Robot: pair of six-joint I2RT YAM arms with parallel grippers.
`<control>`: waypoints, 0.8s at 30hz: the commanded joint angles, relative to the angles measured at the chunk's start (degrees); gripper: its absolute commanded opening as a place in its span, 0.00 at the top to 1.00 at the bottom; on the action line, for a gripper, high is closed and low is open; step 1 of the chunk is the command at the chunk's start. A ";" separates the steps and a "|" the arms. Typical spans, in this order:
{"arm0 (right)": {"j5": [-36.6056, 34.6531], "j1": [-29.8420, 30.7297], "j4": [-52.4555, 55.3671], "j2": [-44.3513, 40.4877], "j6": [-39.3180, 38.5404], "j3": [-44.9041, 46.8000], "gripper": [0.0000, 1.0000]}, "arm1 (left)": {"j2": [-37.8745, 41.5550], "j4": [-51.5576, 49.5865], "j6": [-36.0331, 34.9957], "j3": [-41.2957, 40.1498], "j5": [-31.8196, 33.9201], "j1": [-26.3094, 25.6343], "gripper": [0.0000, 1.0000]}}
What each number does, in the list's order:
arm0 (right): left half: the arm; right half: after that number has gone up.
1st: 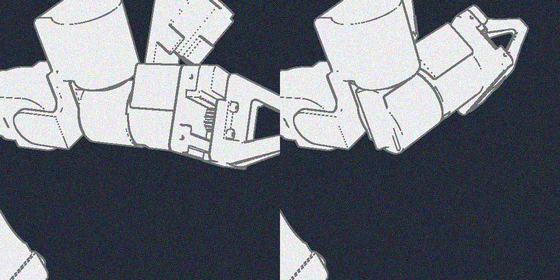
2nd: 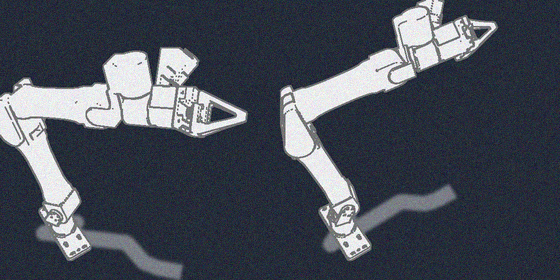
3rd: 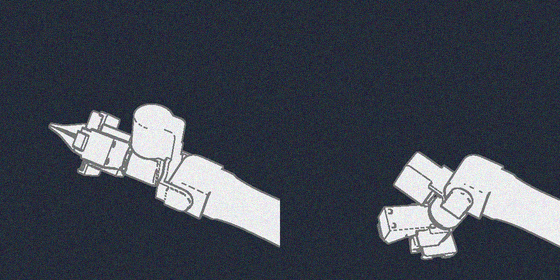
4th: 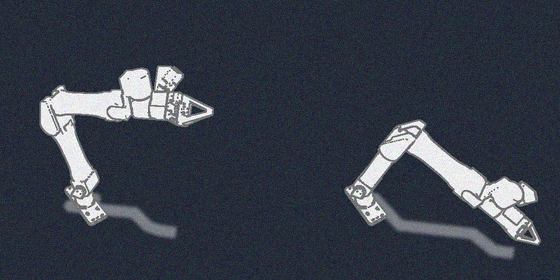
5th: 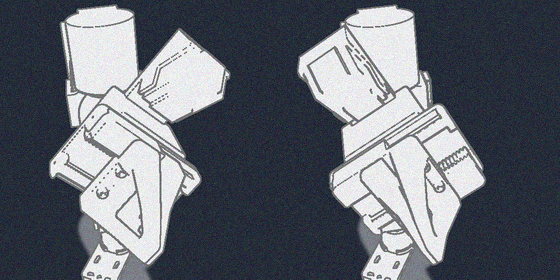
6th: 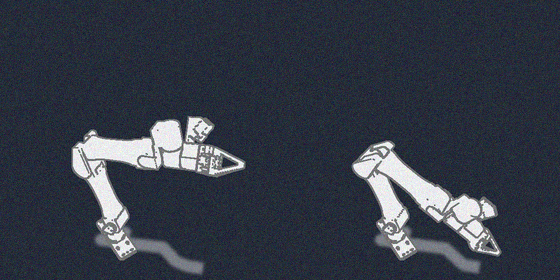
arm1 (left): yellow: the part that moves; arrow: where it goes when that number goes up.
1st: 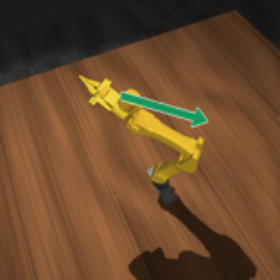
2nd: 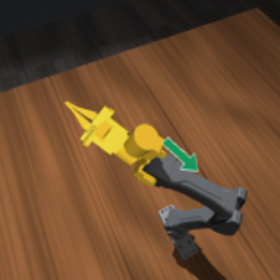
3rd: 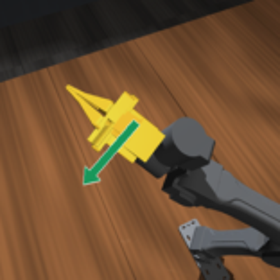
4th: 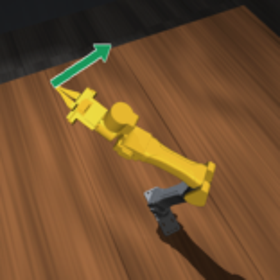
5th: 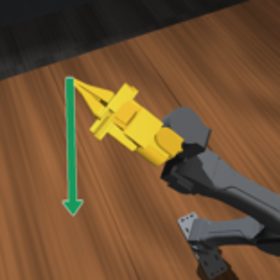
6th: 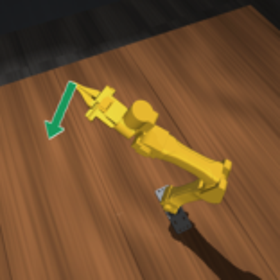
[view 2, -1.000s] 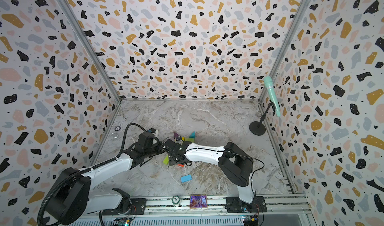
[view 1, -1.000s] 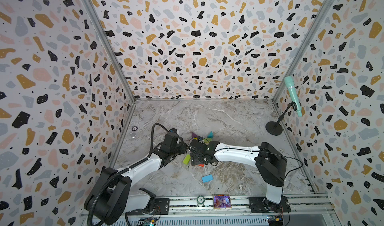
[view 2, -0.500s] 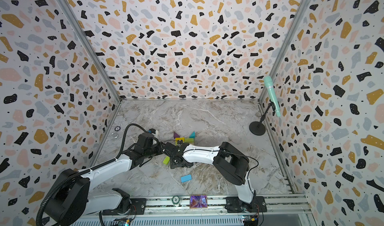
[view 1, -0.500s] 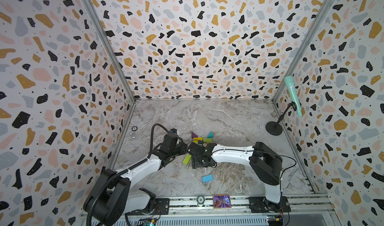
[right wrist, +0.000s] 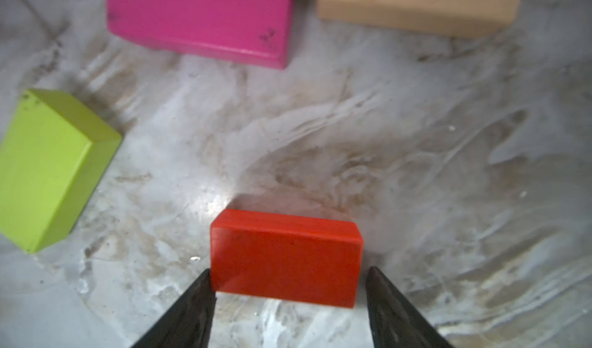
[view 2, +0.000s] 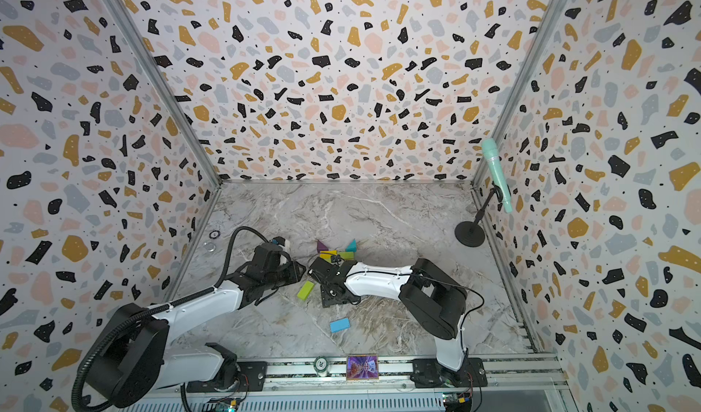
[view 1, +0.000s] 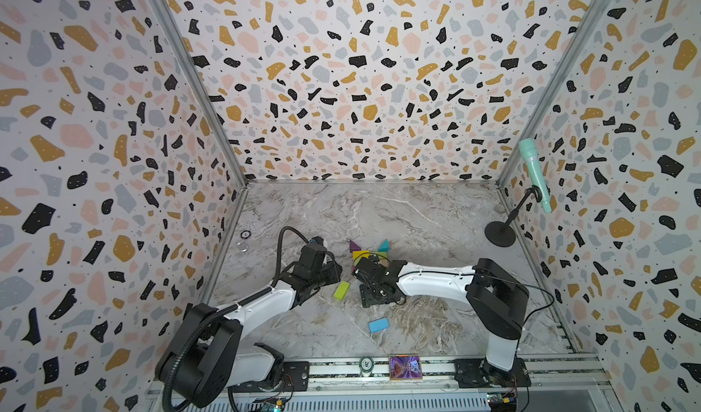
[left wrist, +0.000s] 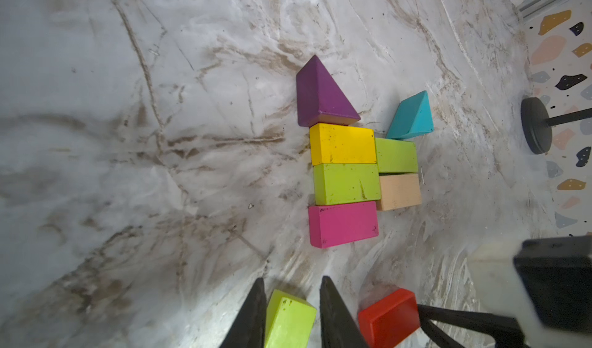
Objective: Assemble a carrot with building blocks
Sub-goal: Assemble the building block at the center of the board.
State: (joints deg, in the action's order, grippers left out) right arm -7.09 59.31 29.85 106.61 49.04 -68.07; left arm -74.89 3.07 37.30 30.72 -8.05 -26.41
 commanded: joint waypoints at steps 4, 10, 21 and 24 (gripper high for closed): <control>0.44 -4.38 -1.20 -0.88 -6.64 2.27 0.31 | -2.61 0.70 -0.23 2.28 0.06 -0.13 0.70; 1.90 -8.26 -4.72 -0.28 -11.23 3.03 0.33 | -4.46 0.53 0.05 3.59 0.42 -0.17 0.70; 4.00 -10.79 -7.69 2.32 -14.85 0.92 0.34 | -7.61 0.18 0.16 5.77 0.72 -0.22 0.71; 4.49 -11.52 -8.29 2.54 -15.02 0.62 0.34 | -8.06 0.29 0.42 6.05 0.85 -0.27 0.70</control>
State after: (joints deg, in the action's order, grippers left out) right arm -4.49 48.31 20.71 107.24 34.92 -66.92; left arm -82.52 2.74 37.34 35.16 -7.84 -26.44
